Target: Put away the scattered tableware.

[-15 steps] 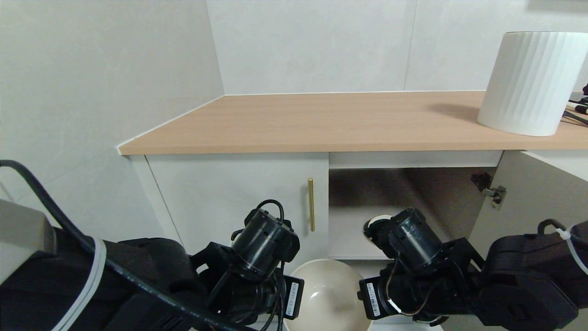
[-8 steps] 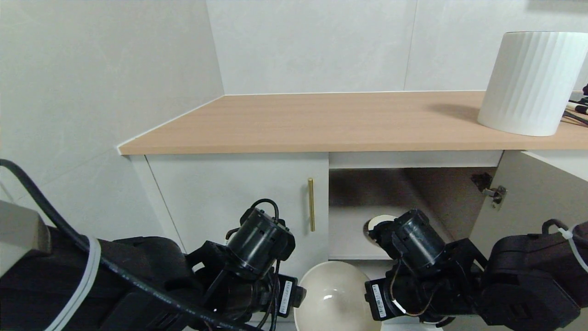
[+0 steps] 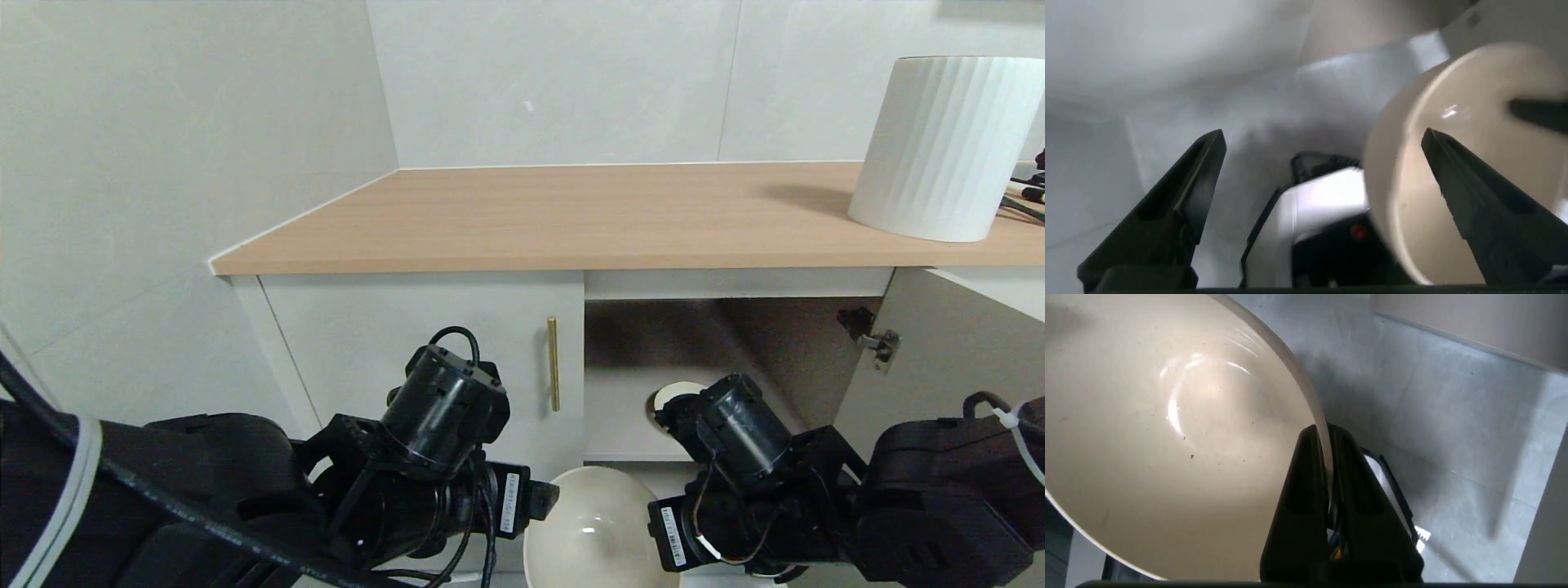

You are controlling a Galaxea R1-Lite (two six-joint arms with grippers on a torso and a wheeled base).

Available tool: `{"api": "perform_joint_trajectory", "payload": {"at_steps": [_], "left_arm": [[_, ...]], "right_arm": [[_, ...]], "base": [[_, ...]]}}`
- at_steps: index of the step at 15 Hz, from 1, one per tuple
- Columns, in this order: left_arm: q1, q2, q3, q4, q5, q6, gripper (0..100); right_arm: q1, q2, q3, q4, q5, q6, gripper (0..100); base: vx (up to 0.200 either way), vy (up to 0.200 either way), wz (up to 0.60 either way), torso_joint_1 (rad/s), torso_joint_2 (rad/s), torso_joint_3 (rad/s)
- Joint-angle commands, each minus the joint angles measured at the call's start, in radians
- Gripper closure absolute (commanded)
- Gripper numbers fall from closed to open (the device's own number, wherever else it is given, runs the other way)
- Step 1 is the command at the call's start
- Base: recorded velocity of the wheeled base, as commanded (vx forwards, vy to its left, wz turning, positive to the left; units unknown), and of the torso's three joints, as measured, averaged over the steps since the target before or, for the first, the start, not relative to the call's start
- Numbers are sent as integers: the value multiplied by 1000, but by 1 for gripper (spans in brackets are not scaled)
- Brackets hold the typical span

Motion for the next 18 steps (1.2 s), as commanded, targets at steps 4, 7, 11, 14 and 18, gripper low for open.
{"api": "perform_joint_trajectory", "payload": {"at_steps": [4,7,11,14,18], "left_arm": [[4,-15,1,-2,0,-1,0],[5,-15,1,-1,0,1,0],[5,-21,1,2,0,2,0],[5,-21,1,2,0,2,0],[5,-21,3,4,1,2,0]], "right_arm": [[-87,71,-6,-7,-106,4,100],[-196,107,-4,-42,-125,13,100],[-347,175,-26,-241,-133,122,100],[-396,226,-49,-309,-156,160,100],[-457,264,-116,-306,-156,167,100]], "base": [[0,0,0,0,0,0],[0,0,0,0,0,0],[0,0,0,0,0,0],[0,0,0,0,0,0],[0,0,0,0,0,0]]}}
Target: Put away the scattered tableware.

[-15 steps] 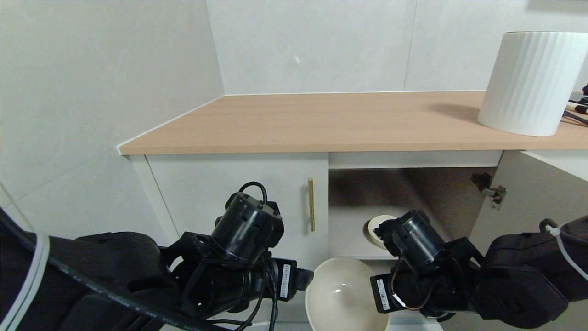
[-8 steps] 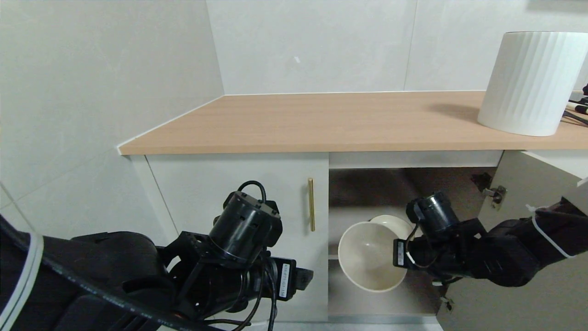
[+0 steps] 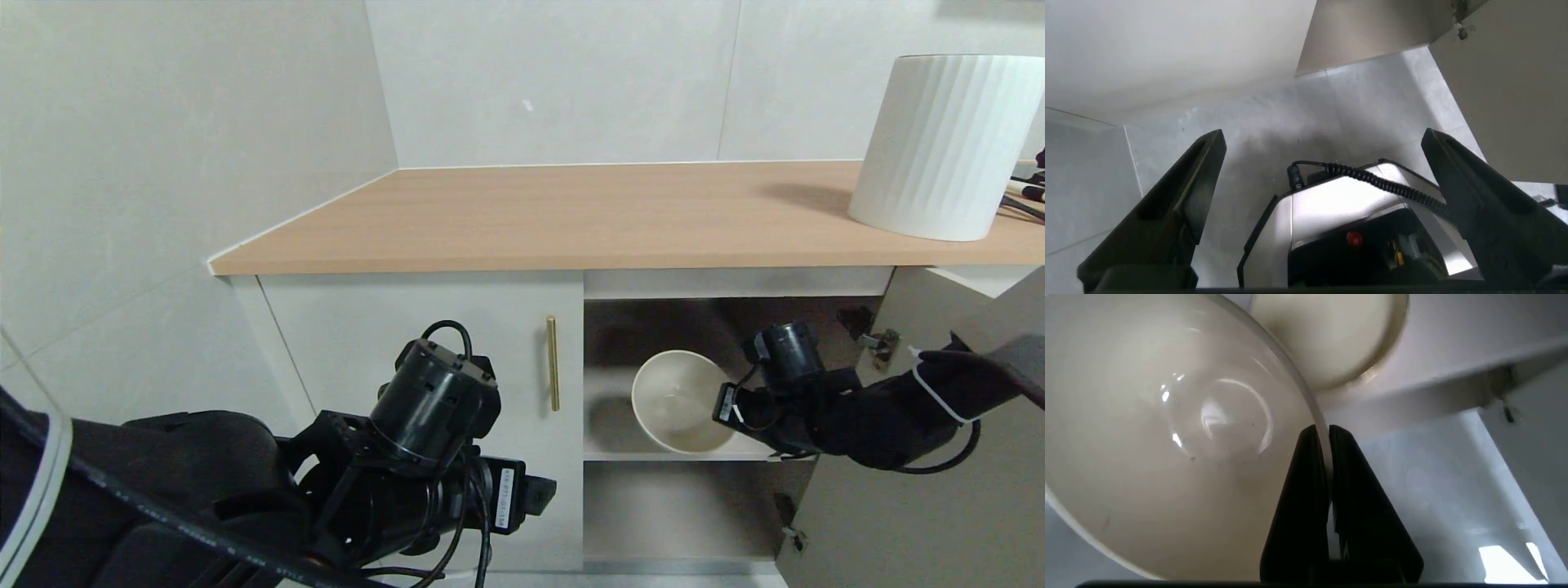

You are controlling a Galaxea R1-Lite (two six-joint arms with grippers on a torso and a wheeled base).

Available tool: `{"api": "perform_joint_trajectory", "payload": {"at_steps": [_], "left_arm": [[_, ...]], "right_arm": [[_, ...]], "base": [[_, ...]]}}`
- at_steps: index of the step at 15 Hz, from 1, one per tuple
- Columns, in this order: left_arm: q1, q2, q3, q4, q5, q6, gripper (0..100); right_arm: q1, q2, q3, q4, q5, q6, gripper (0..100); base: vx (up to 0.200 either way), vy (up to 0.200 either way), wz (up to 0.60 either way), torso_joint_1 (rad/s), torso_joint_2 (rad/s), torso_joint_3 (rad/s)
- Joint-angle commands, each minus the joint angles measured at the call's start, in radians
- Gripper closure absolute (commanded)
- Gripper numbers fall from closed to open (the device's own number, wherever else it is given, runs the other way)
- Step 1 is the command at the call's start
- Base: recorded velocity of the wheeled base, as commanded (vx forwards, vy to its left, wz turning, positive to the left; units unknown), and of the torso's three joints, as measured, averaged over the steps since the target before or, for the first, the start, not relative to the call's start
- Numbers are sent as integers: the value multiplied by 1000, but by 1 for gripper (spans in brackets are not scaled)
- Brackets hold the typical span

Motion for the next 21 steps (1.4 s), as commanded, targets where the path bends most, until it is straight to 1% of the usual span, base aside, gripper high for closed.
{"api": "perform_joint_trajectory", "payload": {"at_steps": [1,3,10,16,21], "left_arm": [[0,0,1,0,1,-1,0],[0,-2,1,0,1,-1,0],[5,-2,7,0,1,-1,0],[5,-2,9,0,1,-2,0],[6,0,7,0,1,-2,0]], "right_arm": [[-28,64,-38,0,-1,9,100],[-50,95,-81,3,-3,30,100],[-110,224,-207,9,-3,27,100],[-127,254,-254,27,-3,24,100],[-130,264,-265,34,-3,24,100]], "base": [[0,0,0,0,0,0],[0,0,0,0,0,0],[0,0,0,0,0,0],[0,0,0,0,0,0],[0,0,0,0,0,0]]}}
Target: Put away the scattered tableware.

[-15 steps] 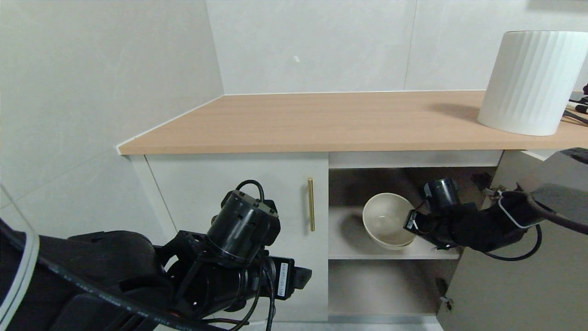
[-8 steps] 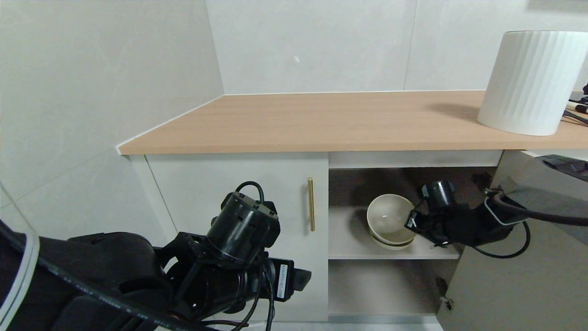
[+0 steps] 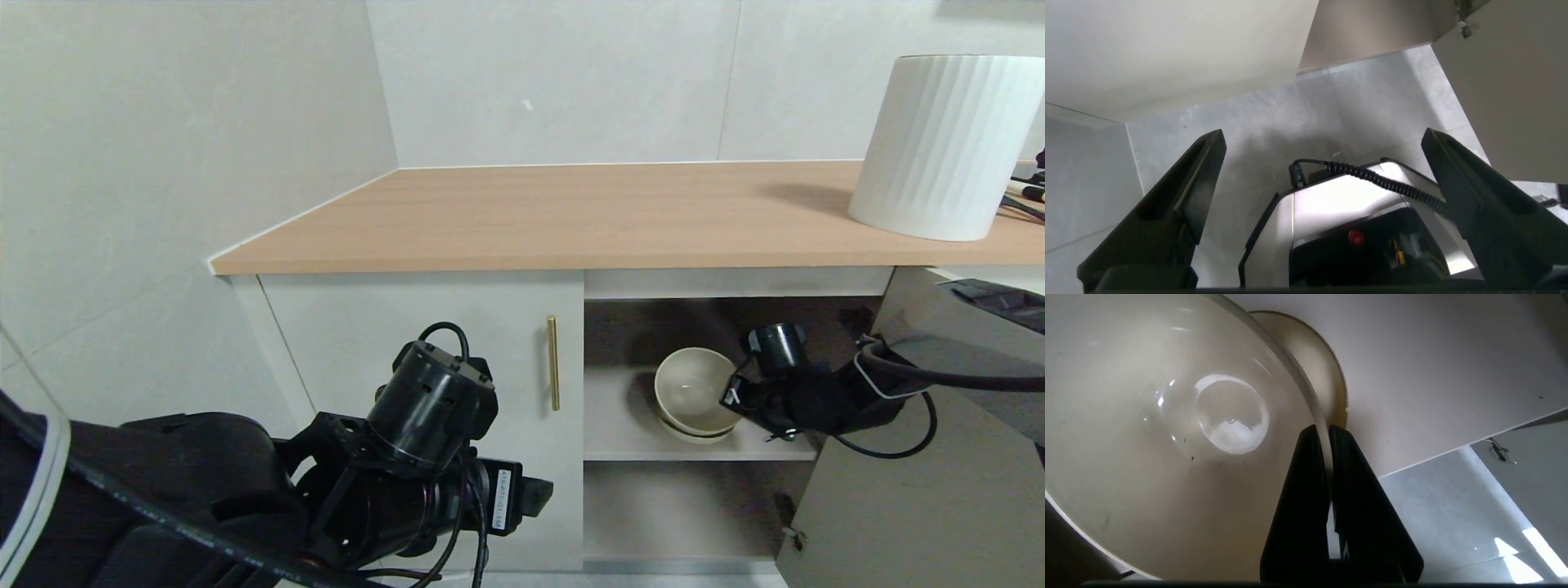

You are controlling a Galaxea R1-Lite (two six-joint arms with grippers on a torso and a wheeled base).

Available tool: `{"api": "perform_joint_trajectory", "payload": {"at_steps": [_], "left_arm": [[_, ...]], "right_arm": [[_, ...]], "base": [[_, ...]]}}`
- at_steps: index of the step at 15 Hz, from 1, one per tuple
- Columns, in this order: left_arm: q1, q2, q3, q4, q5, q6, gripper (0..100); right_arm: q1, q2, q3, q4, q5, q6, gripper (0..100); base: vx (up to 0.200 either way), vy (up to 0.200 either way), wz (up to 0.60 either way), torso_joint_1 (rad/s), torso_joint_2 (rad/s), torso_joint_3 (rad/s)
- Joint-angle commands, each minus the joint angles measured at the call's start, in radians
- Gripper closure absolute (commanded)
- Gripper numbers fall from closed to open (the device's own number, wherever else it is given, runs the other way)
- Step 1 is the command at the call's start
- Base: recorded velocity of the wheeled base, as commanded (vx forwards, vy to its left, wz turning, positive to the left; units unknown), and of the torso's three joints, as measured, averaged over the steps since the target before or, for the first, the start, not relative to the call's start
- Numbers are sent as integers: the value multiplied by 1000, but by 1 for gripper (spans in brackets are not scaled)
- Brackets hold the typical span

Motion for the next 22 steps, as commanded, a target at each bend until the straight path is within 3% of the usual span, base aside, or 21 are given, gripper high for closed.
{"api": "perform_joint_trajectory", "payload": {"at_steps": [1,4,5,18,20,22], "left_arm": [[1,1,-1,0,0,0,0],[1,1,1,0,0,0,0],[2,0,1,0,0,0,0],[13,-28,4,0,0,1,0],[60,-117,18,15,11,23,0],[100,-250,30,90,6,70,0]], "right_arm": [[1,6,-4,4,0,0,100],[1,9,-2,5,0,0,100],[1,10,-2,5,0,0,0],[31,-49,87,5,6,-55,0],[87,-212,238,5,5,-103,0],[162,-424,423,5,11,-207,0]], "base": [[0,0,0,0,0,0],[0,0,0,0,0,0],[0,0,0,0,0,0],[0,0,0,0,0,0],[0,0,0,0,0,0],[0,0,0,0,0,0]]}}
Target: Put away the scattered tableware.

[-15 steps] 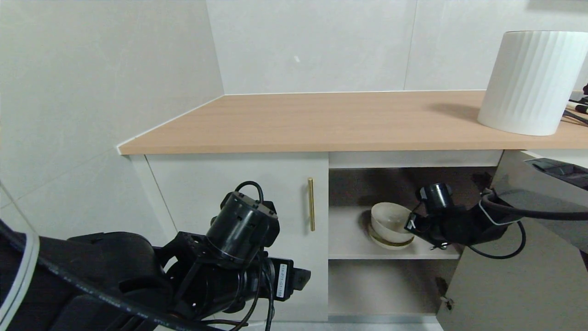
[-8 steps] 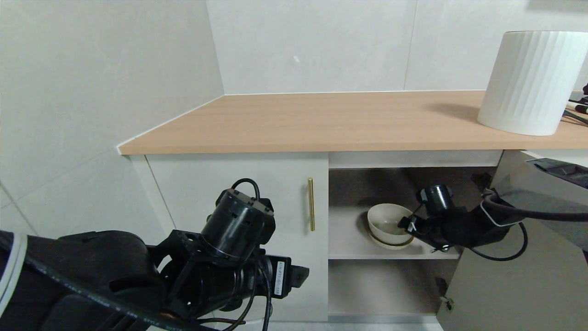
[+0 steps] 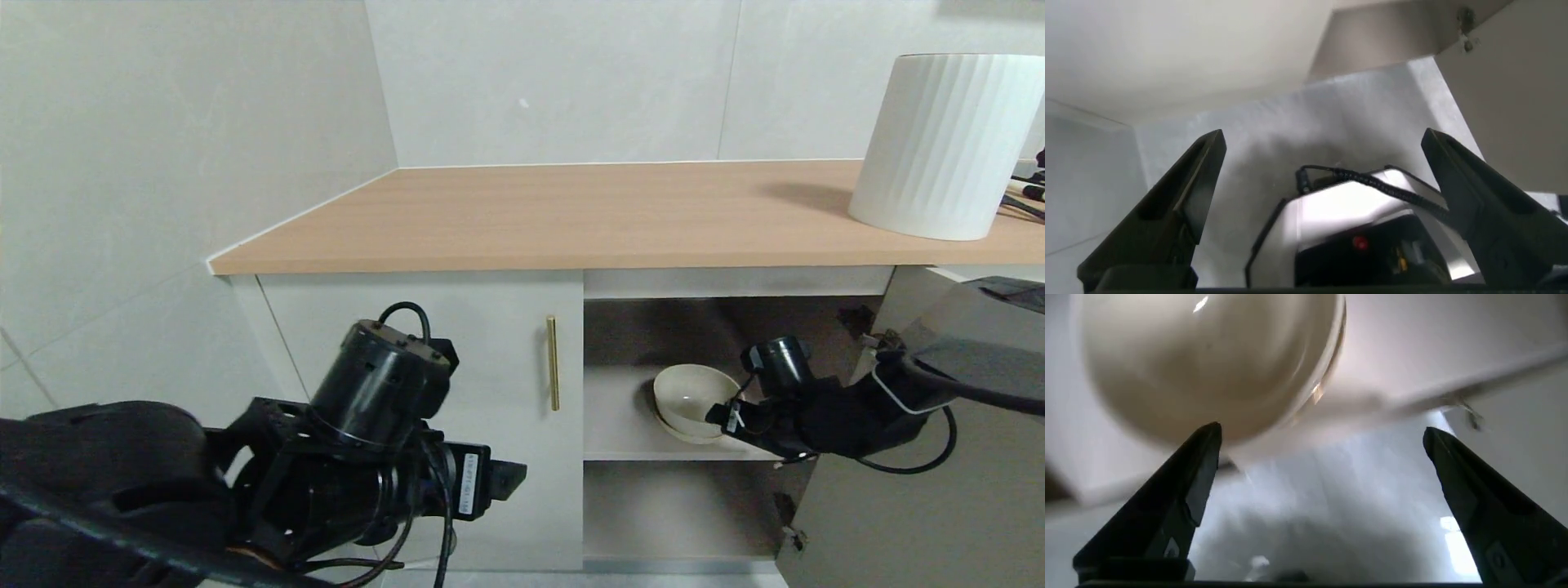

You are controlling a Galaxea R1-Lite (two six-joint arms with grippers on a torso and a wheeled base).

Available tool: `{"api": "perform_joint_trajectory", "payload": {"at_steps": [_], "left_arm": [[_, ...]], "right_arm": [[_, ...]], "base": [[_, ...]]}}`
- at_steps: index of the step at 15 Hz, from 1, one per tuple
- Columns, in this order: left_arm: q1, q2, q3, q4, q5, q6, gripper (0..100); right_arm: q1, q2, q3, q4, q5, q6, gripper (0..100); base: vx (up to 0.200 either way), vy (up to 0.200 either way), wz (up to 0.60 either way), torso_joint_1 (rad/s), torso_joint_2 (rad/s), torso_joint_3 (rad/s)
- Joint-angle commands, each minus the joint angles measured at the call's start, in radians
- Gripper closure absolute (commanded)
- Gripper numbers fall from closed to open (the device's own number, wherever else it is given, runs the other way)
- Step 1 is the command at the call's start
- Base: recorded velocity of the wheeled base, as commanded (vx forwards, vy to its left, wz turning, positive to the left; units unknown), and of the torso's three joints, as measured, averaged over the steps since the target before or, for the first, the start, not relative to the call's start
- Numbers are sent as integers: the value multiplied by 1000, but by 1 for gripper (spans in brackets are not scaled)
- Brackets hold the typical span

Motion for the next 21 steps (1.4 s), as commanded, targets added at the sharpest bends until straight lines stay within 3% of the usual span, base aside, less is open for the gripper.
{"api": "perform_joint_trajectory", "payload": {"at_steps": [1,2,3,6,7,9,17,21], "left_arm": [[47,-201,26,87,1,50,0],[44,-295,61,136,-4,81,0],[41,-350,92,141,-9,87,0],[70,-487,176,139,-18,88,0],[80,-491,177,139,-24,88,0],[141,-488,180,133,-50,87,0],[149,-456,197,116,-68,108,0],[146,-456,197,116,-68,110,0]], "right_arm": [[130,-368,284,3,3,-120,0],[174,-477,338,21,-4,-158,0],[180,-550,348,69,-4,-187,0],[182,-797,338,331,36,-200,0],[184,-825,334,358,45,-200,0],[230,-925,331,503,49,-197,0],[243,-926,356,518,67,-192,0],[262,-926,359,520,65,-192,0]], "base": [[0,0,0,0,0,0],[0,0,0,0,0,0],[0,0,0,0,0,0],[0,0,0,0,0,0],[0,0,0,0,0,0],[0,0,0,0,0,0],[0,0,0,0,0,0],[-200,0,0,7,1,3]]}}
